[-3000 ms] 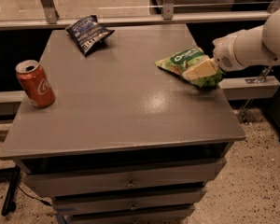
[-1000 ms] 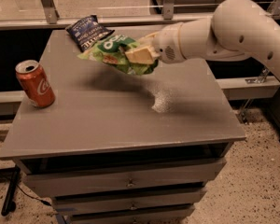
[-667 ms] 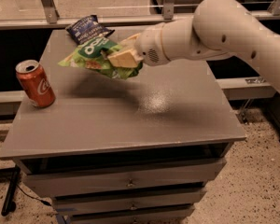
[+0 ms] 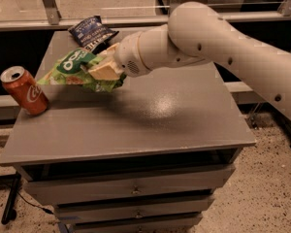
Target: Move green rice chip bag near coke can
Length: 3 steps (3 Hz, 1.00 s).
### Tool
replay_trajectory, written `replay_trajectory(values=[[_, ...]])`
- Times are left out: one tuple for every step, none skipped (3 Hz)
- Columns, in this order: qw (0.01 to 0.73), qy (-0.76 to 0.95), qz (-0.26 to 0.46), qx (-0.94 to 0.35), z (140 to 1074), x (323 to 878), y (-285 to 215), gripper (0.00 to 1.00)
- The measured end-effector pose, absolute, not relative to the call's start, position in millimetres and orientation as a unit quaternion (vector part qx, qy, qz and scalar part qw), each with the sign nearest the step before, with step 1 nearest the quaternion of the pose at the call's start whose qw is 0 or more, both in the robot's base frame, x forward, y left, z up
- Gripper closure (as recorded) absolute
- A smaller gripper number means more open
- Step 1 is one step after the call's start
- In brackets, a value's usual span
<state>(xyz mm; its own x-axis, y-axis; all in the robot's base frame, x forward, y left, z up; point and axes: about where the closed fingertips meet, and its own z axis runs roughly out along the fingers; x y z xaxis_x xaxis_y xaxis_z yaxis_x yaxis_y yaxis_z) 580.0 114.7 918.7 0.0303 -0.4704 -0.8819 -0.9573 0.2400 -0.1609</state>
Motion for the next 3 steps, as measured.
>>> replay_trajectory(values=[[0.454,0.636,0.263,-0.566,909.7,585.0,131.6,1.00],[0.451,0.633,0.258,-0.574,898.3,591.5,141.4,1.00],[0.446,0.635,0.256,-0.577,885.7,598.8,145.8,1.00]])
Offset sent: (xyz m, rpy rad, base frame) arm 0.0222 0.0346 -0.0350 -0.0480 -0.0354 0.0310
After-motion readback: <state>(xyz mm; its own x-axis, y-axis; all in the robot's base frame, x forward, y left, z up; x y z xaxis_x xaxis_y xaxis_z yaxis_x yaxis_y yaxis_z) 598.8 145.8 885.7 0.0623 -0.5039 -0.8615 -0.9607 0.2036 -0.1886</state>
